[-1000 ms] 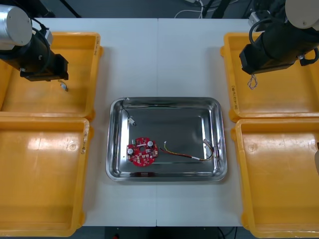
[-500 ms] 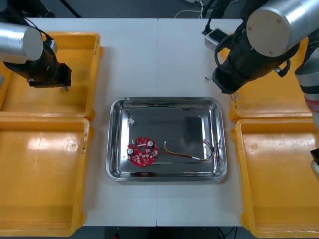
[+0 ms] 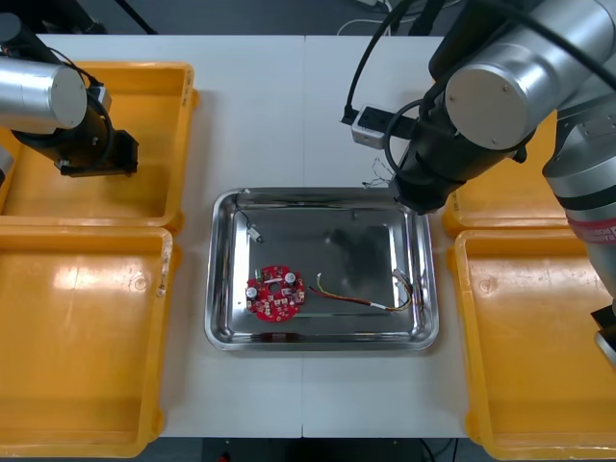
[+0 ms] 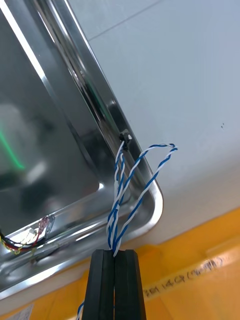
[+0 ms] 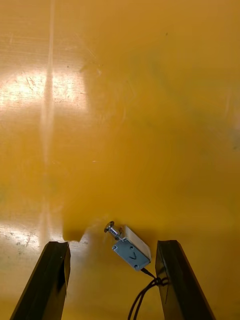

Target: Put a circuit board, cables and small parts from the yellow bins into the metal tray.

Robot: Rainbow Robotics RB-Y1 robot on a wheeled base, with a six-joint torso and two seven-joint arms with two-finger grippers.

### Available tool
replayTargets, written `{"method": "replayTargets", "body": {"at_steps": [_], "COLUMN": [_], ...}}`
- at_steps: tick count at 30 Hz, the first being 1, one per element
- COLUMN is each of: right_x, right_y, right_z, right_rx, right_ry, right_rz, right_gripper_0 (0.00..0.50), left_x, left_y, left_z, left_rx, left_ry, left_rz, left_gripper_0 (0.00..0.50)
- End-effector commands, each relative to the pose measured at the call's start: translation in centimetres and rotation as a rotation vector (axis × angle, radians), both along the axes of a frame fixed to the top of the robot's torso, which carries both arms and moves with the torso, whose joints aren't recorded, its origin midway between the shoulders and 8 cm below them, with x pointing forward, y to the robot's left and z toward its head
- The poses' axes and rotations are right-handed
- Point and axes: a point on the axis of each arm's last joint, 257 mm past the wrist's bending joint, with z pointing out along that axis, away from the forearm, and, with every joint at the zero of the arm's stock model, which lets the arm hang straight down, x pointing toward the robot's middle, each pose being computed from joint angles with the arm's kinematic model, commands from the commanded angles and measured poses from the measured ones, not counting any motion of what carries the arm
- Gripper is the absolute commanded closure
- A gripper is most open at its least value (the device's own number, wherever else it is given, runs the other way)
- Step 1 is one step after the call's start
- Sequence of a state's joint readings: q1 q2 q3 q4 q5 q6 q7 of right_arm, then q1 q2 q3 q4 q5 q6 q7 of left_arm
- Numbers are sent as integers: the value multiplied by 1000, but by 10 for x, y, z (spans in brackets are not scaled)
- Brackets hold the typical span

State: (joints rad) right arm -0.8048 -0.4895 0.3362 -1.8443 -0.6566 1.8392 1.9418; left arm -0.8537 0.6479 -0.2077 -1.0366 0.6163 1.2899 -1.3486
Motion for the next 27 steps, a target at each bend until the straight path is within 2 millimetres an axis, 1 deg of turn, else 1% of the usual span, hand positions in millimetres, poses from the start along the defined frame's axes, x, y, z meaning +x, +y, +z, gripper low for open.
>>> {"method": "replayTargets", "body": {"at_steps": [1,5,8,11,16,17,18,19,20,21,27], "right_x": [-9,-8,-11,-12,-7,-7,-6,-6,-5,-5,-1], "right_y": [28,35,38,37,33,32,32,32,32,32,35], "right_z": [-19,-28,-37,-46,-54,-58,-60,-63,-64,-67,-80], "right_rx": [-39,-53,-82,-148,-213,-221,-222,-229,-234,-240,-257], "right_ry": [-36,-62,-68,-78,-112,-118,-121,-126,-129,-130,-142], "right_rz": [193,262,322,379,412,413,414,415,416,420,433], "right_gripper_0": [500,500,500,500,500,500,500,500,500,500,500], "left_x": [20,21,22,23,23,23,23,23,24,24,23], "left_y": [-20,-21,-26,-27,-29,-29,-29,-29,-30,-30,-33], "left_z": [25,22,20,19,16,16,15,15,15,15,14], "left_rx": [41,42,36,35,39,42,43,43,41,39,30], "left_ry": [-56,-58,-60,-63,-62,-64,-65,-66,-66,-68,-66], "left_rz": [-101,-104,-109,-111,-118,-120,-121,-121,-121,-120,-121], "left_gripper_0": [0,0,0,0,0,17,82,275,373,496,500]}}
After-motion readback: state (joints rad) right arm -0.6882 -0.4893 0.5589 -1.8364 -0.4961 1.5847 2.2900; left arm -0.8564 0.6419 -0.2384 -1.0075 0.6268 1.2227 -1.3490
